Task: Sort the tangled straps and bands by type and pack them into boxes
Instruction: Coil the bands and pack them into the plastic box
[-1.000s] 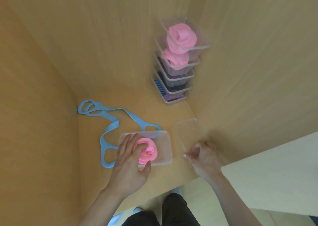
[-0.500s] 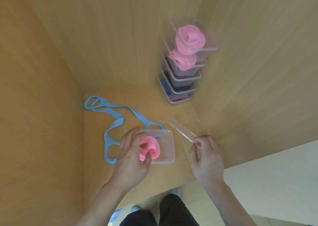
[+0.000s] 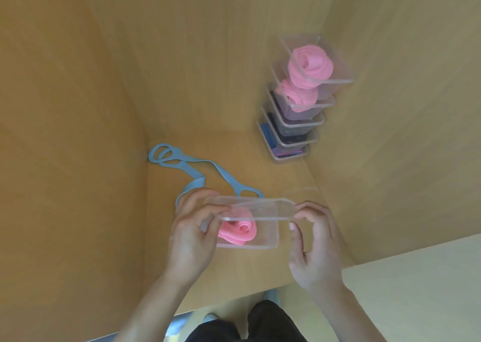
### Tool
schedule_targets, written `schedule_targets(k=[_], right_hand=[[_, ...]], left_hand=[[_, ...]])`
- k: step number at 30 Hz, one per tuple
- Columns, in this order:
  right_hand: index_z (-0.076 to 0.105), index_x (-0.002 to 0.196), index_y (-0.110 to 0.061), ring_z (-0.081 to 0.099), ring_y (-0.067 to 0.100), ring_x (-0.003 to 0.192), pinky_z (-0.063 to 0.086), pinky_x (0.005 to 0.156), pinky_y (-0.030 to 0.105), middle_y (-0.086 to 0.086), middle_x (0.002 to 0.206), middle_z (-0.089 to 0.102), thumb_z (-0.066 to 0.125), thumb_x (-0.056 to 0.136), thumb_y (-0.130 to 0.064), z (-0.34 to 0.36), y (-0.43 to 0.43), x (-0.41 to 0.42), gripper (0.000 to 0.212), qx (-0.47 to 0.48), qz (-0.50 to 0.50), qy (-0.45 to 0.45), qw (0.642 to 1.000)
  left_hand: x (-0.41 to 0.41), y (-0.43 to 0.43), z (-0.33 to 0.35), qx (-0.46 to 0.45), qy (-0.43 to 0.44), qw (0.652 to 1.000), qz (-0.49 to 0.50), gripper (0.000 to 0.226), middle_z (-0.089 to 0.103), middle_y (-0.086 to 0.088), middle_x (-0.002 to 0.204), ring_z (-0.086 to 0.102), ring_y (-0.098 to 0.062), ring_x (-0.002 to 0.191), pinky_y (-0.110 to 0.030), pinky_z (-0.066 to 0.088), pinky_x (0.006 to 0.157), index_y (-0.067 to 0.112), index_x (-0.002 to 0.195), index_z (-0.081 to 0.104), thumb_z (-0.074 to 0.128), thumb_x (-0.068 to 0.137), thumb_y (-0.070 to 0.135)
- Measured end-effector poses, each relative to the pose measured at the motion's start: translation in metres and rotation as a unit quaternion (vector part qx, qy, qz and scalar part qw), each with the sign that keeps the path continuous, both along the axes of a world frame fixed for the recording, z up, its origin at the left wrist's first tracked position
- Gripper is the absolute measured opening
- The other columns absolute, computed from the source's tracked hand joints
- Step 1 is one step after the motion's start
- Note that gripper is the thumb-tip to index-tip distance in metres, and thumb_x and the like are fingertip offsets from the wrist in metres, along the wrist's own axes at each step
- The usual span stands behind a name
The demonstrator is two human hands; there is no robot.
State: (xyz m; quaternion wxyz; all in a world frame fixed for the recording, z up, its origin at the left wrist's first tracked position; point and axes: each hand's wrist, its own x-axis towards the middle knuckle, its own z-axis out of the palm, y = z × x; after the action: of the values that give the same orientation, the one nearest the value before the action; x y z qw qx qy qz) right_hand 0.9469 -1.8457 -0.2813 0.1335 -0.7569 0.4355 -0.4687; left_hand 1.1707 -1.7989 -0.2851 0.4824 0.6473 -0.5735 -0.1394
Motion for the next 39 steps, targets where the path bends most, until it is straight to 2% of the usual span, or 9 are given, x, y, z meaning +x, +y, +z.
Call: schedule_targets(k=[3, 6, 10, 13, 18, 23, 27, 33, 39], right_hand=[[0.059, 0.112, -0.006, 0.054, 0.0, 0.109, 0.039, 0.096, 0.013, 0.002, 0.111, 0.057, 0.047, 0.095, -0.007, -0.001, -0.005, 0.002, 0.021, 0.016, -0.018, -0.023, 0.999], [0.058, 0.118, -0.02, 0.062, 0.008, 0.102, 0.047, 0.091, 0.018, -0.004, 0.104, 0.06, 0.052, 0.101, -0.006, -0.003, -0.008, 0.006, 0.023, 0.063, -0.031, -0.091, 0.993], [0.055, 0.122, -0.027, 0.065, 0.021, 0.085, 0.054, 0.079, 0.027, 0.0, 0.095, 0.063, 0.062, 0.096, -0.001, -0.013, -0.015, 0.017, 0.037, 0.169, -0.044, -0.209, 0.962], [0.064, 0.117, -0.019, 0.064, 0.021, 0.078, 0.054, 0.071, 0.029, 0.004, 0.098, 0.064, 0.063, 0.094, 0.002, -0.027, -0.022, 0.023, 0.031, 0.178, -0.065, -0.171, 0.967], [0.067, 0.119, -0.006, 0.059, 0.004, 0.077, 0.045, 0.074, 0.01, 0.005, 0.107, 0.06, 0.06, 0.094, 0.006, -0.043, -0.034, 0.036, 0.029, 0.191, -0.083, -0.102, 0.973], [0.067, 0.122, -0.006, 0.058, 0.013, 0.075, 0.053, 0.08, 0.034, 0.0, 0.108, 0.057, 0.057, 0.094, 0.006, -0.048, -0.04, 0.039, 0.033, 0.206, -0.069, -0.045, 0.975], [0.067, 0.123, -0.007, 0.062, 0.019, 0.088, 0.05, 0.088, 0.028, 0.002, 0.108, 0.057, 0.058, 0.093, 0.006, -0.048, -0.035, 0.042, 0.034, 0.195, -0.064, 0.006, 0.979], [0.066, 0.126, -0.006, 0.05, 0.01, 0.102, 0.028, 0.092, -0.003, 0.001, 0.115, 0.05, 0.058, 0.093, 0.004, -0.052, -0.03, 0.041, 0.035, 0.22, -0.065, 0.033, 0.973], [0.066, 0.124, -0.005, 0.058, 0.016, 0.103, 0.042, 0.095, 0.016, 0.001, 0.117, 0.051, 0.052, 0.095, 0.007, -0.055, -0.033, 0.04, 0.035, 0.25, -0.055, 0.007, 0.967]], left_hand=[[0.0, 0.003, 0.006, 0.032, 0.059, 0.998, 0.0, 0.027, 0.06, 0.018, 0.108, 0.057, -0.005, 0.113, -0.007, 0.036, 0.094, 0.047, 0.089, 0.068, 0.065, 0.089, 0.02], [0.0, 0.002, 0.005, 0.065, 0.14, 0.988, 0.015, 0.02, 0.065, 0.015, 0.093, 0.063, -0.007, 0.095, -0.006, 0.039, 0.08, 0.036, 0.082, 0.072, 0.072, 0.091, 0.018], [0.002, -0.002, -0.005, 0.094, 0.229, 0.967, 0.054, 0.036, 0.063, 0.005, 0.081, 0.059, -0.01, 0.079, -0.015, 0.046, 0.079, 0.032, 0.113, 0.066, 0.077, 0.086, 0.011], [0.004, -0.004, -0.017, 0.112, 0.216, 0.969, 0.036, 0.062, 0.055, 0.005, 0.076, 0.052, -0.01, 0.07, -0.011, 0.045, 0.072, 0.041, 0.133, 0.055, 0.074, 0.086, 0.006], [0.01, -0.007, -0.038, 0.131, 0.14, 0.981, 0.025, 0.058, 0.043, 0.018, 0.068, 0.042, -0.006, 0.062, -0.009, 0.039, 0.063, 0.055, 0.121, 0.059, 0.071, 0.089, 0.009], [0.018, -0.007, -0.048, 0.175, 0.12, 0.976, 0.049, 0.044, 0.045, 0.015, 0.067, 0.045, -0.007, 0.061, -0.014, 0.041, 0.059, 0.06, 0.12, 0.055, 0.069, 0.082, 0.043], [0.02, -0.001, -0.052, 0.223, 0.059, 0.971, 0.07, 0.049, 0.065, 0.004, 0.101, 0.05, -0.002, 0.072, -0.027, 0.047, 0.072, 0.045, 0.133, 0.054, 0.067, 0.087, 0.036], [0.014, 0.005, -0.05, 0.238, -0.004, 0.968, 0.079, 0.047, 0.043, 0.019, 0.123, 0.057, -0.004, 0.096, -0.029, 0.048, 0.079, 0.041, 0.132, 0.049, 0.065, 0.088, 0.032], [0.003, -0.013, -0.049, 0.21, -0.073, 0.975, 0.007, 0.056, 0.037, 0.006, 0.153, 0.032, -0.014, 0.144, -0.035, 0.042, 0.108, 0.017, 0.133, 0.052, 0.058, 0.079, 0.002]])
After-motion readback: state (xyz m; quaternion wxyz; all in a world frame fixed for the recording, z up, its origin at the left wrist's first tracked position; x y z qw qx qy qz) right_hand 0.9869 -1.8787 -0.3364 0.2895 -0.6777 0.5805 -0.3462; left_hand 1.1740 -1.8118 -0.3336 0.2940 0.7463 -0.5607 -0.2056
